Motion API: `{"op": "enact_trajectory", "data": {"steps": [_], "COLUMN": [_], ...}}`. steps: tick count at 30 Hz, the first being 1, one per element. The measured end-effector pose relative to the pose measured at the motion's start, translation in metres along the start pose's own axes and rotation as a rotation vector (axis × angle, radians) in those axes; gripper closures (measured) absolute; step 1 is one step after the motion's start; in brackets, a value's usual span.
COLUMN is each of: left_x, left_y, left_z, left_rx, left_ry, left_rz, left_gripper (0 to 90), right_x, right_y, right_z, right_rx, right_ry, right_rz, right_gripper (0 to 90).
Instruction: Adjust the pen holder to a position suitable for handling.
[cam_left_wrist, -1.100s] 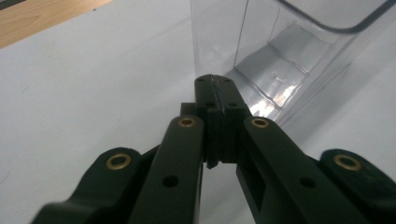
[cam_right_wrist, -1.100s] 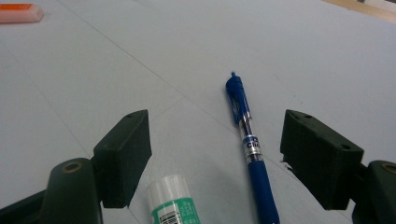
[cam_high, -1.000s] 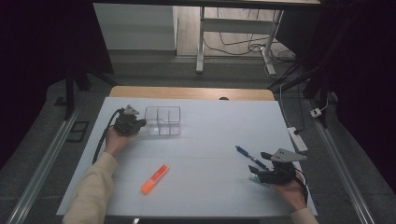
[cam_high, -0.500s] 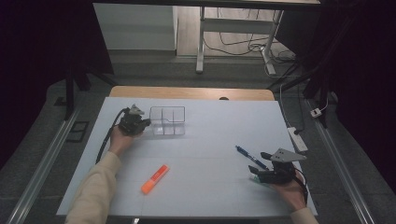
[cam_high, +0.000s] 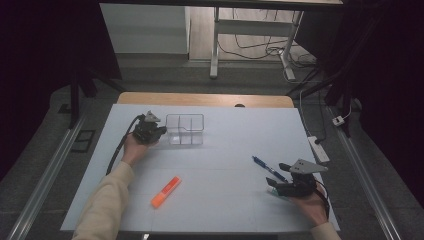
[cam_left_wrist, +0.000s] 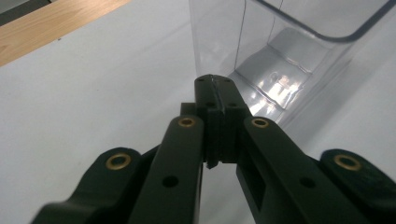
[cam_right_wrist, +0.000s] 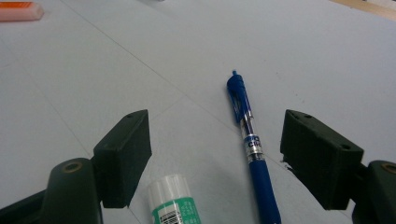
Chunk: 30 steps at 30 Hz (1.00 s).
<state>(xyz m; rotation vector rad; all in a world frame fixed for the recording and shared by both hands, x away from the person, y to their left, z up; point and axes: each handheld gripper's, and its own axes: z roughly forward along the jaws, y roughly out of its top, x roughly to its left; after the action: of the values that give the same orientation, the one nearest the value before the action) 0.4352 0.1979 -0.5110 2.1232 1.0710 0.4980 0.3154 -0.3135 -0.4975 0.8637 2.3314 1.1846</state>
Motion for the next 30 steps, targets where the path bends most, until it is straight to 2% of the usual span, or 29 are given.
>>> {"op": "enact_trajectory", "data": {"steps": [24, 30], "left_x": [-0.019, -0.03], "left_y": [0.017, 0.022], "left_z": [0.016, 0.021], "left_rx": [0.014, 0.019], "left_ry": [-0.01, -0.015], "left_rz": [0.038, 0.069], "left_gripper": [89.2, 89.1], "right_x": [0.001, -0.001], "right_y": [0.0, 0.0], "right_z": [0.0, -0.001], "right_rx": [-0.002, -0.007], "right_ry": [-0.002, 0.005], "right_rz": [-0.002, 0.004], "right_gripper": [24.1, 24.1]}}
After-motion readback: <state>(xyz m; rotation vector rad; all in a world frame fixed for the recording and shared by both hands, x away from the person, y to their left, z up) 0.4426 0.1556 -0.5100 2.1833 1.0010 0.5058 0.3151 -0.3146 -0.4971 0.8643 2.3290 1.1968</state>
